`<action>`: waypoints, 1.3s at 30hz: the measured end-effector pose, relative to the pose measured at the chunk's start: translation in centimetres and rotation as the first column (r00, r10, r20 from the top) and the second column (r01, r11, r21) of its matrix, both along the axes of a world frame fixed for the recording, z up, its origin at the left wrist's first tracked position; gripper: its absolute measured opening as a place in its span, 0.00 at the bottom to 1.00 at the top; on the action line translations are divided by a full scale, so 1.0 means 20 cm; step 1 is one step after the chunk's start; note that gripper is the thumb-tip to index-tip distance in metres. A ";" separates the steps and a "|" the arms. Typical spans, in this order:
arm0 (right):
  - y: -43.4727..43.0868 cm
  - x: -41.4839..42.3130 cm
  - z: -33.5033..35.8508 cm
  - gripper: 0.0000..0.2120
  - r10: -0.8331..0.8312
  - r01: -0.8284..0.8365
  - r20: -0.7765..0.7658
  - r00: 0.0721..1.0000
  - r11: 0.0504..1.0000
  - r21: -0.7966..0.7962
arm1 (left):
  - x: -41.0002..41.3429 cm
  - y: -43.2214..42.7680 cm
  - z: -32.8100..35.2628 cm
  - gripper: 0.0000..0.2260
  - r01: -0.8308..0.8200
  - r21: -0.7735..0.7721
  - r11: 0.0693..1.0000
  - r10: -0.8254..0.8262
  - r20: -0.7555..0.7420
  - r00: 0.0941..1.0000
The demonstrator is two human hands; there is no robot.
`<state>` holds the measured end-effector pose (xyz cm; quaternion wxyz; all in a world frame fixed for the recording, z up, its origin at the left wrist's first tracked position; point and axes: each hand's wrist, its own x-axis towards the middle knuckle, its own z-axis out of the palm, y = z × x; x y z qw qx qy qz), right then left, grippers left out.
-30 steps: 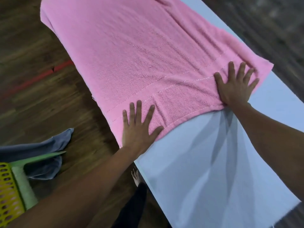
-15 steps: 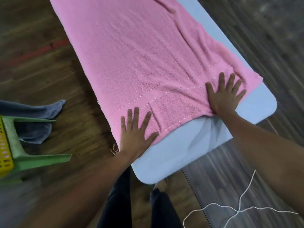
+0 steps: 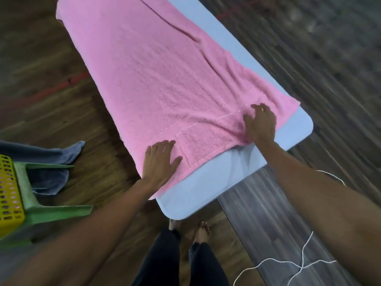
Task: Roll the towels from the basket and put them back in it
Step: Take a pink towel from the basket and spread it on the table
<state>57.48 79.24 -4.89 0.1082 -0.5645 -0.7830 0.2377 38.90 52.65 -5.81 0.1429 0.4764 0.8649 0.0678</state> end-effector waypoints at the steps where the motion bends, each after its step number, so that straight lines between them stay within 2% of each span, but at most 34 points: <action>1: -0.07 0.01 0.07 0.19 -0.040 0.035 -0.111 0.993 0.998 -0.055 | 0.01 0.03 0.07 0.21 0.008 0.030 1.000 -0.009 0.027 1.000; 3: -0.21 0.04 0.19 0.15 -0.107 0.074 -0.216 0.971 0.985 -0.155 | 0.05 0.09 0.20 0.15 0.014 0.059 0.998 -0.020 0.101 0.995; 7: -0.45 0.19 0.38 0.09 -0.279 0.174 -0.283 0.918 0.922 -0.346 | 0.20 0.20 0.40 0.12 0.146 0.074 0.986 -0.156 0.150 0.976; 10: -0.60 0.35 0.46 0.05 -0.444 0.239 -0.393 0.805 0.850 -0.470 | 0.35 0.29 0.50 0.10 0.261 0.115 0.959 -0.279 0.188 0.942; 12: -0.66 0.45 0.49 0.06 -0.533 0.280 -0.439 0.723 0.808 -0.519 | 0.46 0.37 0.56 0.10 0.346 0.136 0.928 -0.368 0.202 0.908; 17: -0.65 0.78 0.50 0.06 -0.623 0.380 -0.489 0.610 0.772 -0.509 | 0.77 0.65 0.66 0.08 0.526 0.162 0.835 -0.550 0.256 0.795; 20: -0.57 1.01 0.53 0.06 -0.691 0.464 -0.509 0.513 0.722 -0.513 | 0.98 0.86 0.69 0.09 0.621 0.144 0.770 -0.637 0.236 0.734; 26: -0.21 1.51 0.53 0.06 -0.769 0.565 -0.514 0.382 0.634 -0.528 | 1.45 1.42 0.66 0.08 0.697 0.127 0.706 -0.701 0.262 0.663; 30: 0.20 1.85 0.53 0.07 -0.786 0.595 -0.508 0.352 0.606 -0.527 | 1.79 1.86 0.67 0.08 0.707 0.144 0.692 -0.711 0.305 0.634; 32: 0.43 2.00 0.53 0.02 -0.791 0.605 -0.498 0.356 0.601 -0.522 | 1.93 2.08 0.68 0.08 0.692 0.158 0.704 -0.700 0.320 0.638; 33: 0.54 2.05 0.54 0.03 -0.796 0.609 -0.488 0.359 0.596 -0.524 | 1.99 2.18 0.70 0.08 0.687 0.152 0.711 -0.692 0.323 0.645; 39: 1.20 2.13 0.62 0.06 -0.762 0.538 -0.451 0.465 0.648 -0.540 | 2.08 2.74 0.74 0.06 0.620 0.141 0.772 -0.626 0.340 0.702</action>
